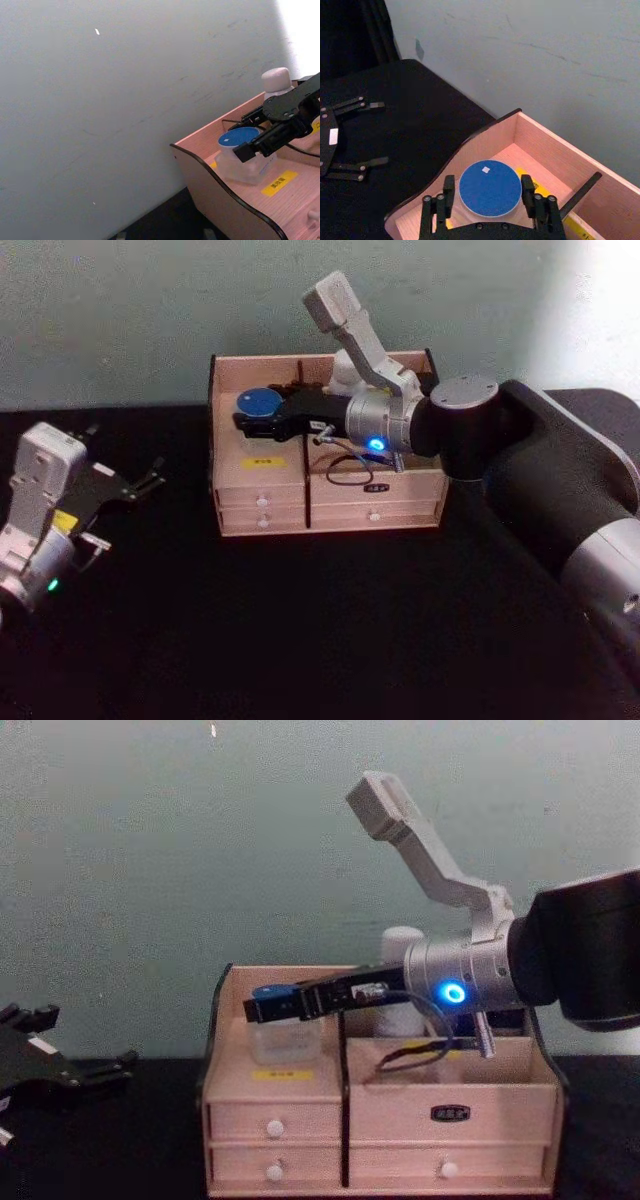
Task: Pick up the facial cleanser and watermelon frost from the table and place them into the tiered storage box.
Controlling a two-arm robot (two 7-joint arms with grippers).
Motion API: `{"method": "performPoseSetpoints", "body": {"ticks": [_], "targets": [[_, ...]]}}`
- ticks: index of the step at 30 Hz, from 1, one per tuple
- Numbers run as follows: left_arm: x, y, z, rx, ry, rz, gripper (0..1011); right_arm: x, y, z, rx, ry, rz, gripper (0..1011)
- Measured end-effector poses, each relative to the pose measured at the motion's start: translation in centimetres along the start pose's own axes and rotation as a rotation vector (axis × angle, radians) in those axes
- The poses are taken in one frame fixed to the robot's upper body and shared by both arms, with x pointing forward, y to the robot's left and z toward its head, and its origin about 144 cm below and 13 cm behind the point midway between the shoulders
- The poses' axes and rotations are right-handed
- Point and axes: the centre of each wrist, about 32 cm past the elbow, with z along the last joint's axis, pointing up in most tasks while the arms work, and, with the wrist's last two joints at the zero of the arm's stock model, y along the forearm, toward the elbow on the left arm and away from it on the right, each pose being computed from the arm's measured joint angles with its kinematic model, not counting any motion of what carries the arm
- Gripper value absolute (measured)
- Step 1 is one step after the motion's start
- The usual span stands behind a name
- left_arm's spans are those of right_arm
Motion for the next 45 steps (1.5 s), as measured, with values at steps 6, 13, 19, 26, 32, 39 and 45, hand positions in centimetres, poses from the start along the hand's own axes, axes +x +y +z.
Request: {"method": "performPoseSetpoints", "body": {"ticks": [6, 13, 19, 26, 32, 39, 45], "targets": [[0.0, 0.0, 0.0, 0.0, 0.0, 0.0, 1001, 0.0, 0.0, 0.0, 0.001, 0.001, 0.001, 974], [0.0, 0.0, 0.0, 0.0, 0.0, 0.0, 1001, 0.0, 0.0, 0.0, 0.002, 0.002, 0.001, 1002], [0.0, 0.0, 0.0, 0.0, 0.0, 0.0, 1001, -0.1, -0.5, 0.3, 0.033, 0.006, 0.002, 1002], [0.0, 0.0, 0.0, 0.0, 0.0, 0.0, 1001, -0.4, -2.1, 1.2, 0.107, -0.002, 0.002, 1002], [0.0, 0.0, 0.0, 0.0, 0.0, 0.0, 1001, -0.3, -3.8, 1.7, 0.168, -0.003, -0.025, 1002], [0.0, 0.0, 0.0, 0.0, 0.0, 0.0, 1001, 0.5, -7.2, 1.1, 0.248, 0.01, -0.178, 1002], [0.0, 0.0, 0.0, 0.0, 0.0, 0.0, 1001, 1.3, -9.9, -0.1, 0.278, 0.026, -0.29, 1002]]}}
